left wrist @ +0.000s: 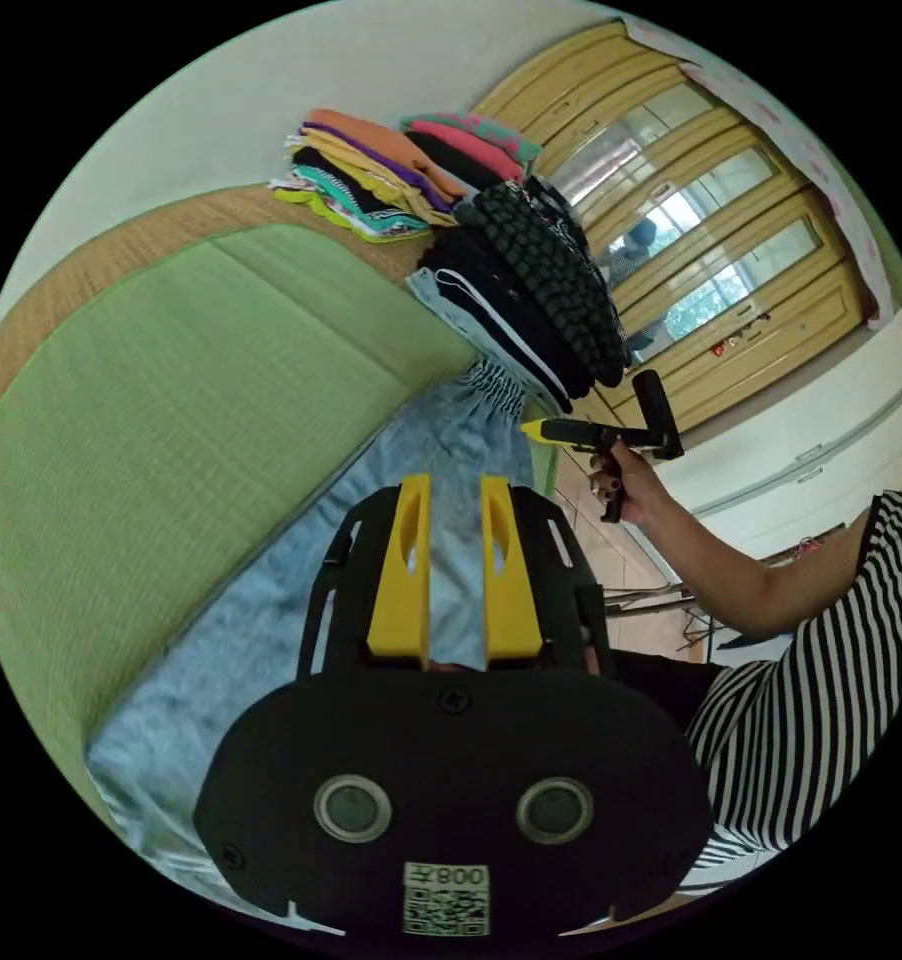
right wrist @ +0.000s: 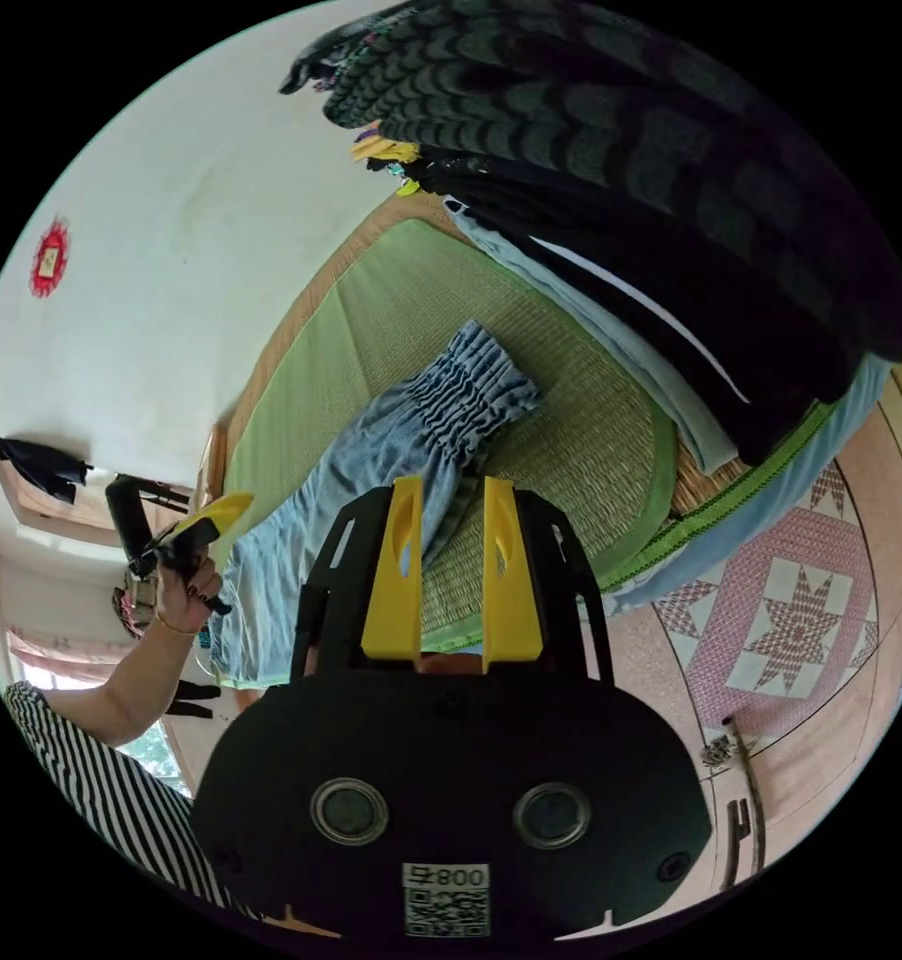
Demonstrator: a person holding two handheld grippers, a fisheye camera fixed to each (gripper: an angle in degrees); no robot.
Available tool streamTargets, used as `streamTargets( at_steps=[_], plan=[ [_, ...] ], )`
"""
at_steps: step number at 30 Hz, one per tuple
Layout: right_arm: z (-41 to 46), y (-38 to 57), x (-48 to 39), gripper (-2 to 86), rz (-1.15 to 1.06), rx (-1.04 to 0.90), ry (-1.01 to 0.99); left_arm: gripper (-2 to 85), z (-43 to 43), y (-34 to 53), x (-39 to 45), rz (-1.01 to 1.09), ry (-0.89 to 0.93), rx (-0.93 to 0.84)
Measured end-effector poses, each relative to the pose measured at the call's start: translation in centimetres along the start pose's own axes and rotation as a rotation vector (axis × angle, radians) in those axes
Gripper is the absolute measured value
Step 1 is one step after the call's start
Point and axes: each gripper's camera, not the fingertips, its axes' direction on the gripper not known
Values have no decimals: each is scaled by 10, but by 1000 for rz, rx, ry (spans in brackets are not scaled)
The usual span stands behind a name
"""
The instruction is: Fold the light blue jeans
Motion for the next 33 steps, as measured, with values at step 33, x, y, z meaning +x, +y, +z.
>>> streamTargets(
  at_steps=[33],
  plan=[
    [-75,-9,10,30,-111,105,-381,32,49,-217,61,387,97,-298]
  ],
)
